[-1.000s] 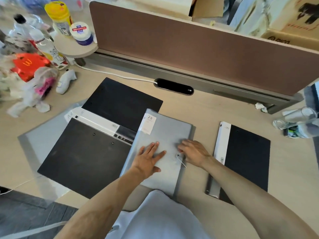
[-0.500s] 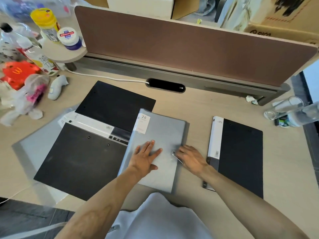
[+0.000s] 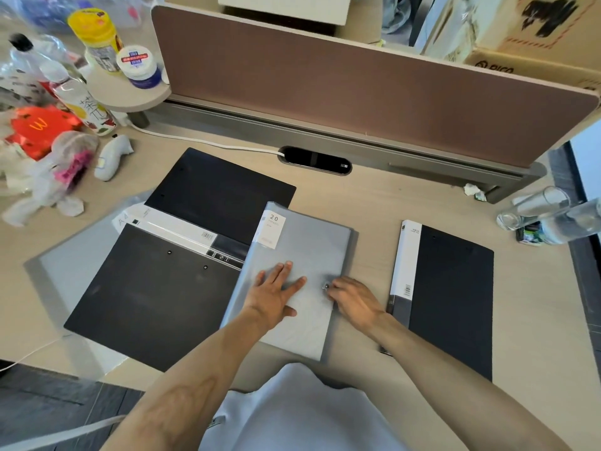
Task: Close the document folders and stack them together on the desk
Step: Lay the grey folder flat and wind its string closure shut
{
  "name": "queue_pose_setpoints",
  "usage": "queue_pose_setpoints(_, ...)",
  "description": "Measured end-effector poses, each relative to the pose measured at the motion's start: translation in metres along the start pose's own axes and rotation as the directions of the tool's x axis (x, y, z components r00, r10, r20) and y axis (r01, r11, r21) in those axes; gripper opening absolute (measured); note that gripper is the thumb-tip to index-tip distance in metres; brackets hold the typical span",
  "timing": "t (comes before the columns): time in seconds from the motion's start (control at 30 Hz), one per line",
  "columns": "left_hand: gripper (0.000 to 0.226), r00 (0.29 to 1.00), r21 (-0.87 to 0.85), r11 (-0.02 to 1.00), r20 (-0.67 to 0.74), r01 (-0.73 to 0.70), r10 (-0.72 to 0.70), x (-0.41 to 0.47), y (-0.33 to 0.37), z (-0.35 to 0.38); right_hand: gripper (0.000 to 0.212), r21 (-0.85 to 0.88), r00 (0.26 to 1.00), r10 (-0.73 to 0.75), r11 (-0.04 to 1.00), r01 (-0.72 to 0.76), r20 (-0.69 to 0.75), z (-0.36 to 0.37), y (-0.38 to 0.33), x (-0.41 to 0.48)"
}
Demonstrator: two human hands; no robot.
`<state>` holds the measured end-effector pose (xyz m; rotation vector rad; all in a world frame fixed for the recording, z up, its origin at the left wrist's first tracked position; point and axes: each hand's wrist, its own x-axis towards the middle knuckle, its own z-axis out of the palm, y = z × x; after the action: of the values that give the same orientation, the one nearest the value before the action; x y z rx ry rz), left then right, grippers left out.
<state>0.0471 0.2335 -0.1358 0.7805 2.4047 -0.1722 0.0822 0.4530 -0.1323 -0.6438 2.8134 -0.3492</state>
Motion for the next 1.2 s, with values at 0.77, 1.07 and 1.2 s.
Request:
queue_pose_setpoints(0.77,0.074,1.0,-0.005,1.0,-0.009,0.005,-0.005,-0.001,0.002,-0.001,0.014,0.436,0.827,0.557,0.725,-0.533,0.084,-0.003,-0.021,0.011)
queue_pose_setpoints(1.07,0.075,1.0,-0.044,0.999,-0.023,-0.001,0.0,0.0,0.001,-0.003,0.019,0.412,0.806,0.583,0.713,-0.567,0.101,-0.001,-0.016,0.011)
queue_pose_setpoints(1.2,0.074,0.999,-0.049,0.999,-0.03,-0.019,0.018,-0.002,-0.001,-0.005,0.022,0.385,0.841,0.529,0.758,-0.527,0.109,-0.002,-0.012,0.008)
